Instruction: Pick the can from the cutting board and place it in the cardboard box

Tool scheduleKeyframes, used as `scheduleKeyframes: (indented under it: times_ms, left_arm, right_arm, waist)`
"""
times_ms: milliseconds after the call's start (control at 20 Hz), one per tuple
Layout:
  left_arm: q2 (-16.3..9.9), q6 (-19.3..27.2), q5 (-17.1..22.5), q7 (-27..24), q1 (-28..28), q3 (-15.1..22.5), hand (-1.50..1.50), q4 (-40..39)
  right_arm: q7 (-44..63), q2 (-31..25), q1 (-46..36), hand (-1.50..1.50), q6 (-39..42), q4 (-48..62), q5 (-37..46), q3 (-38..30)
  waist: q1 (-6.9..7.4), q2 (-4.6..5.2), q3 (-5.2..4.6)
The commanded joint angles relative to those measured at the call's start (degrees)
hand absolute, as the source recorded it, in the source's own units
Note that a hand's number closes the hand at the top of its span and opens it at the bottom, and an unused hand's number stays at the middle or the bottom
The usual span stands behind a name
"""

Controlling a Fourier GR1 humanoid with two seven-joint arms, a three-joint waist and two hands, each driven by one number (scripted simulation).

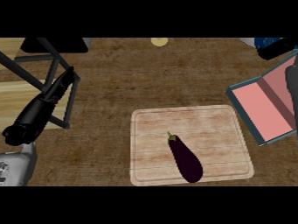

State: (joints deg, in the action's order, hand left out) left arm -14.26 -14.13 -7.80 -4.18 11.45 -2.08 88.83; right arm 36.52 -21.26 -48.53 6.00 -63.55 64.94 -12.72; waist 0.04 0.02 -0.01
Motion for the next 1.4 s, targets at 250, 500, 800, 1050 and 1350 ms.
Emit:
scheduleKeyframes:
  times_ms: [250, 500, 800, 1050, 1350]
  left_arm:
    - [-0.86, -1.03, 1.21, -1.57, -0.36, -2.19, 0.00, -0.73]
    - [3.53, 3.05, -2.93, 2.33, 1.18, 2.02, 0.00, 1.12]
    - [1.95, 0.63, -1.90, -0.32, 2.43, 0.50, 0.00, -1.81]
    - [1.02, 0.24, -1.27, -0.63, -0.56, -0.16, 0.00, 0.51]
    - [0.64, 0.60, -1.82, 0.62, 1.00, -0.46, 0.00, 0.60]
  right_arm:
    - [-9.47, -8.65, 4.77, 1.50, 14.49, 7.26, -9.84, -6.34]
    - [-8.80, -9.51, 9.83, -1.50, 22.97, 4.74, -13.27, -7.35]
    - [-20.33, -9.36, 9.25, -1.50, 21.55, 5.49, -18.32, -7.90]
    - [-24.94, -3.74, 6.18, -1.50, 6.03, 0.32, -29.01, -21.56]
    - [-24.68, -1.66, 5.32, -1.50, -1.33, 0.43, -41.46, -36.47]
  waist:
    - [0.09, 0.05, 0.01]
    - [-0.59, -0.23, 0.01]
    - [0.00, 0.04, 0.02]
    - [-0.05, -0.41, 0.31]
    - [-0.68, -0.13, 0.16]
